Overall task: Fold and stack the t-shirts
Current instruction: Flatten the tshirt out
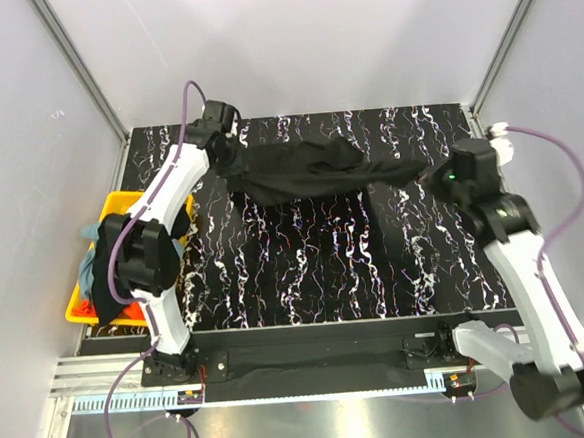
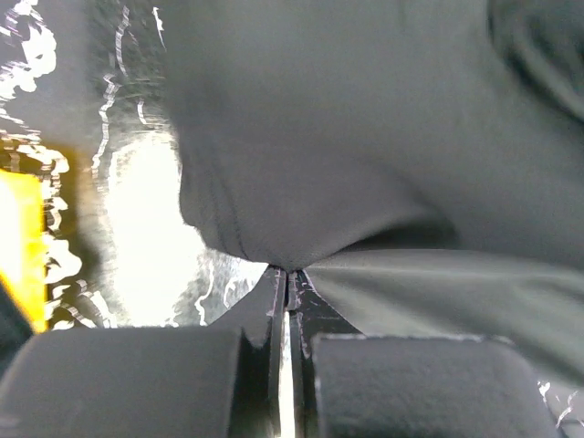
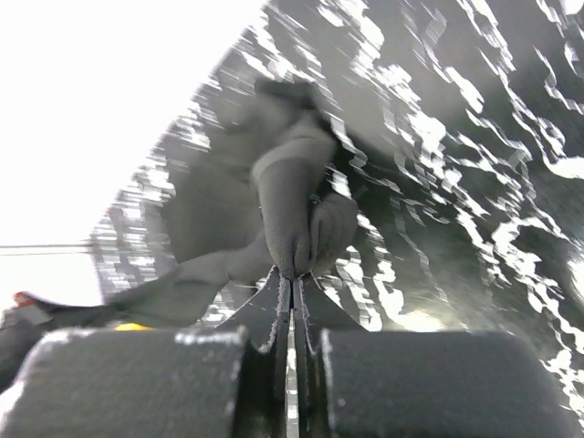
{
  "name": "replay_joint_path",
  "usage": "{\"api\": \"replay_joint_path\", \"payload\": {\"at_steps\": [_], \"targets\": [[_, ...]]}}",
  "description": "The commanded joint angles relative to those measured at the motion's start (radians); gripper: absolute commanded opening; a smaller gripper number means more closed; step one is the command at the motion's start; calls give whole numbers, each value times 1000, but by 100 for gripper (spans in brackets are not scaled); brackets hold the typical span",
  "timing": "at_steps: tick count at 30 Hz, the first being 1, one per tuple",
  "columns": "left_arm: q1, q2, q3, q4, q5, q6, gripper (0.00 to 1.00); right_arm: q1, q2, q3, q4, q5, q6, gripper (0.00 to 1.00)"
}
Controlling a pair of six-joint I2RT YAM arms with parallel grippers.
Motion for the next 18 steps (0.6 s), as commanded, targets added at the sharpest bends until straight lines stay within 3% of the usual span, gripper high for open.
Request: {"api": "replay_joint_path", "payload": {"at_steps": [1, 5, 10, 13, 15, 18], "targets": [[-10, -82, 35, -62, -27, 51, 0, 3, -80, 22, -138, 5, -25, 0], [-28, -198, 19, -78, -44, 69, 0, 2, -143, 72, -133, -17, -84, 0], [-30, -283, -31, -71, 94, 65, 0, 2, -91, 195, -233, -5, -183, 0], [-28, -281, -60, -72, 180, 69, 0, 2, -40, 192, -267, -104, -235, 0], [-28, -272, -91, -74, 160, 72, 0, 2, -10, 177, -297, -227, -267, 0], [-21, -206, -82, -74, 158, 97, 0, 3, 20, 142, -317, -285, -302, 0]]}}
